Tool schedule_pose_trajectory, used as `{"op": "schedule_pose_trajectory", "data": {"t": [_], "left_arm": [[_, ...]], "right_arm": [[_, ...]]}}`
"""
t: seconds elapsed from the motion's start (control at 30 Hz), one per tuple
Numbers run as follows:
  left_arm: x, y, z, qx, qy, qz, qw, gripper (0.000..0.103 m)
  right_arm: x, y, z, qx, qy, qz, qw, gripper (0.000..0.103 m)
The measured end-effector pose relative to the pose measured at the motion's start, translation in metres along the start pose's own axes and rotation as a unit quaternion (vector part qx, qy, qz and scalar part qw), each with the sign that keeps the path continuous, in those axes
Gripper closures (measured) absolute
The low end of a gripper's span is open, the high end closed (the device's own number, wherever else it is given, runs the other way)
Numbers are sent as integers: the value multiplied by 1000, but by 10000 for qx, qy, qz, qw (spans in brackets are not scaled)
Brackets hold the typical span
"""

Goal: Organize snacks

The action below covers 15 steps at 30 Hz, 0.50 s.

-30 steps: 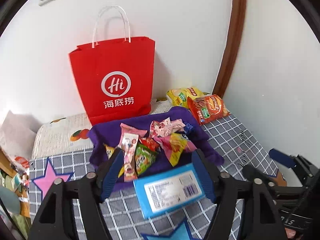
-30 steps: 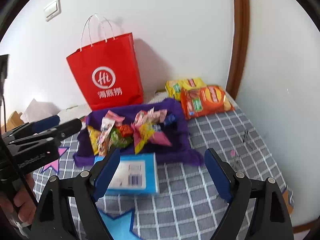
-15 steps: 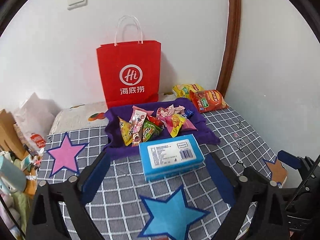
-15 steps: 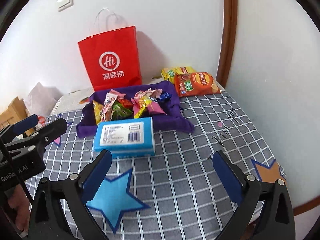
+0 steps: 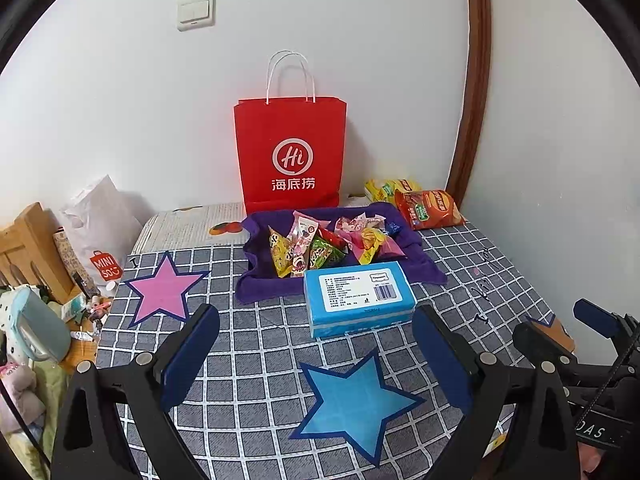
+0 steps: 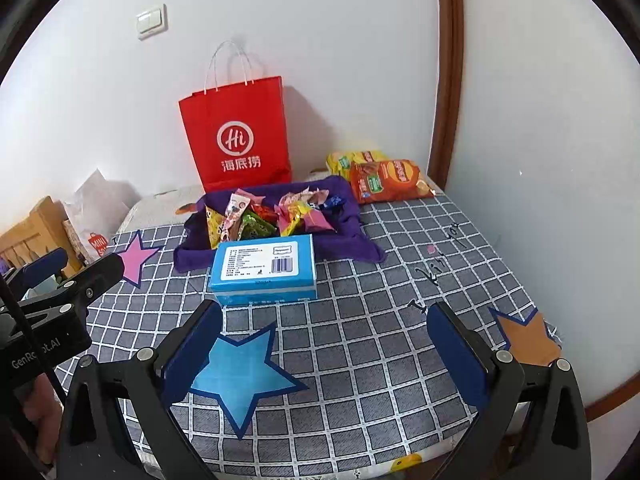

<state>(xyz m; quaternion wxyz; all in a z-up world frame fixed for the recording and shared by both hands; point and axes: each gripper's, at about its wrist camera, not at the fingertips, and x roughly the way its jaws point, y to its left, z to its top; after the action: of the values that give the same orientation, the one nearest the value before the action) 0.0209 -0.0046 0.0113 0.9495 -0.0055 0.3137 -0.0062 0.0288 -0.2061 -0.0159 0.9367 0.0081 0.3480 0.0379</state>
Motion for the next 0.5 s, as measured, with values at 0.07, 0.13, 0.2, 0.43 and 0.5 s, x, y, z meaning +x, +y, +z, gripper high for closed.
{"op": "schedule_pose_trajectory", "data": {"t": [0.07, 0.13, 0.2, 0.43, 0.5], "left_arm": [[-1, 0, -1, 24, -4, 9, 10000, 6], [-2, -1, 0, 46, -9, 33, 10000, 6], [-4, -1, 0, 49, -26, 39, 10000, 6], [-6, -1, -1, 62, -34, 24, 10000, 6], [-6, -1, -1, 59, -35, 23, 10000, 6]], "right_arm": [[-1, 1, 0, -16, -21, -11, 10000, 2], [-2, 1, 0, -13, -37, -3, 10000, 2], [-2, 2, -1, -13, -41, -9, 10000, 2], [-1, 2, 0, -15, -46, 9, 10000, 2], [-1, 2, -1, -17, -46, 21, 10000, 2]]}}
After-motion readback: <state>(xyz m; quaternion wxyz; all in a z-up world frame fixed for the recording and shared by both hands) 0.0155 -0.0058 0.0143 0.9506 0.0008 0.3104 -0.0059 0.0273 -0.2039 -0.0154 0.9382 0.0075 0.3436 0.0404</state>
